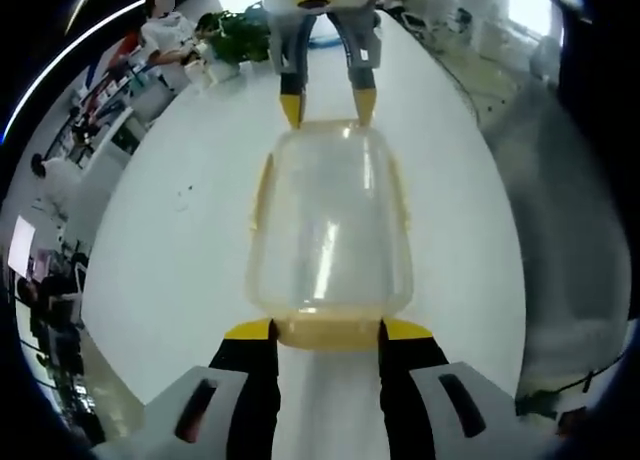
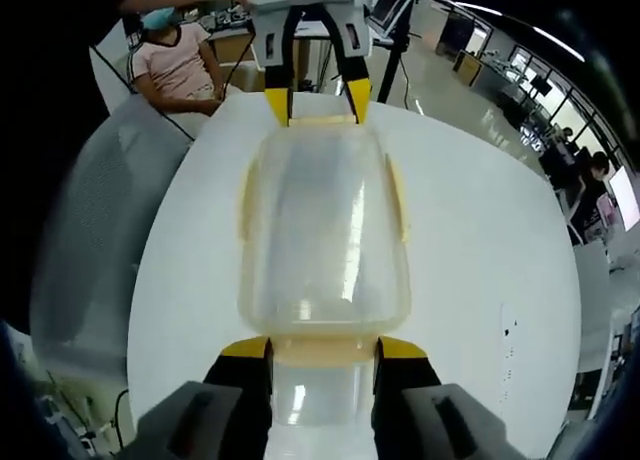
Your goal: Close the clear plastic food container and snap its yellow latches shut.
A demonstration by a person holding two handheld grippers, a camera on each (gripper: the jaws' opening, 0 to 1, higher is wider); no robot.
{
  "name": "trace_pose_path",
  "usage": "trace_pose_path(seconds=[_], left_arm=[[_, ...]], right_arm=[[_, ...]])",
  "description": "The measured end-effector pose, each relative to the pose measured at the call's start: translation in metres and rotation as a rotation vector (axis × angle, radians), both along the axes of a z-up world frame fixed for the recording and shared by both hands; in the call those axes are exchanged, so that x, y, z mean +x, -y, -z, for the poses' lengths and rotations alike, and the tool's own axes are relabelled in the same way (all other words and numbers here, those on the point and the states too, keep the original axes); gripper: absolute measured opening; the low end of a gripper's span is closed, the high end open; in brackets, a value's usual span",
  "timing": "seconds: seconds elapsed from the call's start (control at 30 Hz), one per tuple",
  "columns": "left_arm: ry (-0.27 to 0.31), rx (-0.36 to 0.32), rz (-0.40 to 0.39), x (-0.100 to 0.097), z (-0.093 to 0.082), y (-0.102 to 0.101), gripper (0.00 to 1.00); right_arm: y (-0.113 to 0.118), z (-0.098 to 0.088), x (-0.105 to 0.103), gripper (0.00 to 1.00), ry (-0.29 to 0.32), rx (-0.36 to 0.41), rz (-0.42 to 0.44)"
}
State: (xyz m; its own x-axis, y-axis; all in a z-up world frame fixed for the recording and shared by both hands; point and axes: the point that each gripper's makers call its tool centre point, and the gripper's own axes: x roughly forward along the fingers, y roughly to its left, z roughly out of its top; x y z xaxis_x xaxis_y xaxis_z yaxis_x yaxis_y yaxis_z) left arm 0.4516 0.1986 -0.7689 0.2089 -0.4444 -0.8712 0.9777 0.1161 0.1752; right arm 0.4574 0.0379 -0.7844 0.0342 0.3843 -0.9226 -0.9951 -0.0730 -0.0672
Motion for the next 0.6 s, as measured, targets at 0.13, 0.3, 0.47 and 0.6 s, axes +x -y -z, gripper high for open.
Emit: trace_pose_path(seconds=[0.13, 0.3, 0.47, 0.6], left_arm=[[0.003, 0.003, -0.005, 0.003, 0.000, 0.005, 0.35], [0.004, 0.024, 0.003, 0.001, 0.002, 0.014, 0.35], [0.004, 0.024, 0.004, 0.002, 0.004, 0.021, 0.35], [-0.009, 0.018, -0.006, 0.002, 0.008, 0.026, 0.35]], right_arm=[[0.006, 0.000, 0.002, 0.36, 0.001, 0.009, 0.002], [0.013, 0.003, -0.001, 0.36, -0.006, 0.010, 0.006], [0.022, 0.003, -0.001, 0.36, -0.005, 0.017, 0.011], [0.025, 0.003, -0.001, 0.36, -0.007, 0.017, 0.009]])
